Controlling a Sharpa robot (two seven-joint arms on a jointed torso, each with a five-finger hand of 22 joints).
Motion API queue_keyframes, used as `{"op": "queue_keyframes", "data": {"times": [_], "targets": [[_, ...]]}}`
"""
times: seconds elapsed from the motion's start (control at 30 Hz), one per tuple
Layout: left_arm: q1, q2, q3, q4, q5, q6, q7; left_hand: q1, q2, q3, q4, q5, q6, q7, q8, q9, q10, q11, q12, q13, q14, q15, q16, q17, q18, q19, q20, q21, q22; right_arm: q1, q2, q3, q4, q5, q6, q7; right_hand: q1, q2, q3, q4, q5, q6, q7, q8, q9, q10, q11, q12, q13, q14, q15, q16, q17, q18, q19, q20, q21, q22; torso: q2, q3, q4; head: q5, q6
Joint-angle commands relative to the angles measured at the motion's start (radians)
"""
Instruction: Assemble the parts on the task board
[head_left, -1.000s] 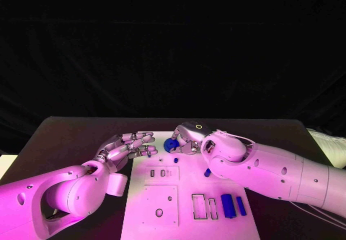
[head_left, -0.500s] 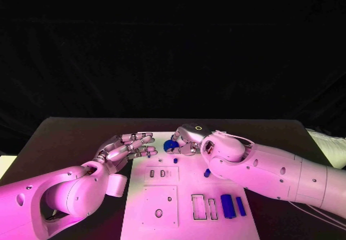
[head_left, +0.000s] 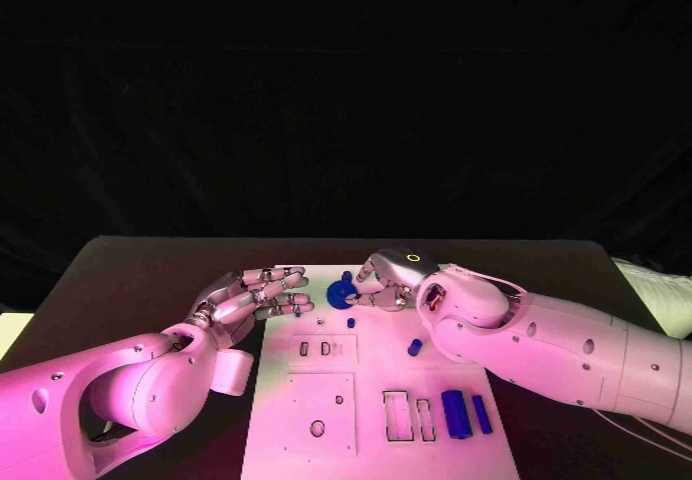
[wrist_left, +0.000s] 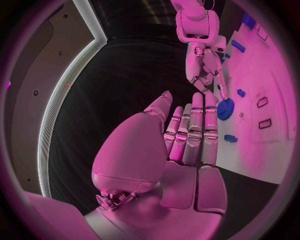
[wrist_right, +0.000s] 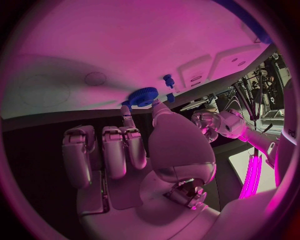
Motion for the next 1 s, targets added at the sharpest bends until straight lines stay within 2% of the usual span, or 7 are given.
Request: {"op": "queue_keyframes", "data": {"times": [0.03, 0.2, 0.27, 0.33, 0.5, 0.9, 1.0], "targets": [[0.001, -0.002, 0.001, 0.002, 0.001, 0.02, 0.003, -0.008, -0.006, -0.001, -0.004, -0.004, -0.005, 0.002, -0.004, -0.001, -0.009, -0.001, -0.002, -0.001, 0.002, 0.007, -0.007, 0.002, 0.008, -0.004, 0.004, -0.005, -0.002, -0.001, -0.032, 0.004, 0.027, 0.061, -0.117, 0.055, 0.013, 0.003, -0.009, -0.001, 0.002, 0.002, -0.003, 0.001, 0.0, 0.106, 0.007, 0.003, 0.263, 0.103, 0.005, 0.006, 0.263, -0.007, 0.107, 0.007, 0.002, 0.263, 0.0, 0.0017, -0.0054, 0.002, 0.002], [0.001, -0.002, 0.0, -0.007, 0.001, 0.021, 0.003, -0.008, -0.006, -0.001, -0.004, -0.004, -0.005, 0.002, -0.004, -0.001, -0.009, -0.001, -0.002, -0.001, 0.002, 0.007, -0.008, 0.002, 0.008, -0.004, 0.005, -0.005, -0.002, -0.001, -0.113, 0.012, 0.071, 0.183, -0.218, 0.186, 0.06, 0.008, -0.014, -0.017, 0.044, 0.005, -0.004, 0.001, 0.0, 0.106, 0.006, 0.003, 0.263, 0.103, 0.004, 0.006, 0.263, -0.007, 0.107, 0.007, 0.002, 0.263, -0.004, 0.0087, -0.0093, 0.006, 0.003], [0.001, -0.001, 0.0, -0.011, 0.002, 0.022, 0.004, -0.009, -0.006, -0.001, -0.004, -0.004, -0.006, 0.002, -0.004, -0.001, -0.009, -0.001, -0.002, -0.001, 0.002, 0.007, -0.008, 0.002, 0.008, -0.004, 0.005, -0.005, -0.002, 0.0, -0.154, 0.016, 0.086, 0.236, -0.223, 0.236, 0.113, -0.003, -0.009, -0.051, 0.023, 0.006, -0.004, 0.001, 0.0, 0.106, 0.006, 0.003, 0.263, 0.103, 0.003, 0.006, 0.263, -0.007, 0.107, 0.006, 0.002, 0.263, -0.007, 0.0103, -0.0117, 0.007, 0.005], [0.001, 0.0, 0.0, -0.014, 0.007, 0.027, 0.006, -0.008, -0.005, 0.0, -0.005, -0.004, -0.006, 0.002, -0.004, -0.001, -0.01, -0.001, -0.002, -0.001, 0.001, 0.007, -0.009, 0.002, 0.009, -0.004, 0.005, -0.005, -0.002, 0.0, -0.194, 0.018, 0.094, 0.303, -0.202, 0.279, 0.181, -0.022, 0.002, -0.101, -0.014, 0.008, -0.004, 0.002, 0.0, 0.106, 0.006, 0.003, 0.263, 0.103, 0.003, 0.006, 0.263, -0.007, 0.107, 0.006, 0.002, 0.263, -0.01, 0.0123, -0.0154, 0.008, 0.006], [0.0, 0.007, 0.0, -0.022, 0.013, 0.036, 0.009, 0.002, 0.0, 0.01, -0.016, -0.003, -0.006, 0.003, -0.002, 0.0, -0.011, 0.0, 0.0, -0.001, -0.005, 0.008, -0.018, 0.001, 0.009, -0.009, 0.005, -0.008, -0.005, 0.0, -0.272, 0.021, 0.07, 0.467, -0.103, 0.358, 0.276, -0.038, 0.025, -0.18, 0.007, 0.018, -0.003, 0.002, 0.001, 0.106, 0.006, 0.003, 0.263, 0.103, 0.003, 0.006, 0.263, -0.007, 0.107, 0.005, 0.002, 0.263, -0.015, 0.0167, -0.0244, 0.007, 0.014], [-0.002, 0.018, -0.002, -0.036, 0.015, 0.046, 0.011, -0.002, 0.002, 0.012, -0.017, -0.005, 0.001, 0.001, 0.001, 0.001, -0.004, -0.002, 0.004, 0.0, -0.003, 0.007, -0.02, 0.002, 0.009, -0.009, 0.005, -0.008, -0.005, -0.008, -0.336, 0.021, 0.002, 0.533, -0.012, 0.388, 0.275, -0.05, 0.018, -0.196, -0.001, 0.014, -0.001, -0.001, -0.002, 0.106, 0.008, 0.003, 0.263, 0.103, 0.004, 0.006, 0.263, -0.007, 0.107, 0.007, 0.002, 0.263, -0.022, 0.0271, -0.0335, -0.006, 0.021], [-0.003, 0.018, -0.002, -0.038, 0.015, 0.047, 0.012, -0.003, 0.002, 0.012, -0.017, -0.005, 0.001, 0.001, 0.001, 0.001, -0.004, -0.002, 0.004, 0.0, -0.003, 0.007, -0.02, 0.002, 0.009, -0.009, 0.005, -0.008, -0.005, -0.014, -0.337, 0.021, -0.009, 0.526, -0.003, 0.386, 0.272, -0.051, 0.015, -0.196, -0.008, 0.013, -0.001, -0.001, -0.002, 0.106, 0.008, 0.003, 0.263, 0.103, 0.005, 0.006, 0.263, -0.007, 0.107, 0.007, 0.002, 0.263, -0.022, 0.0259, -0.0307, -0.008, 0.02]]}}
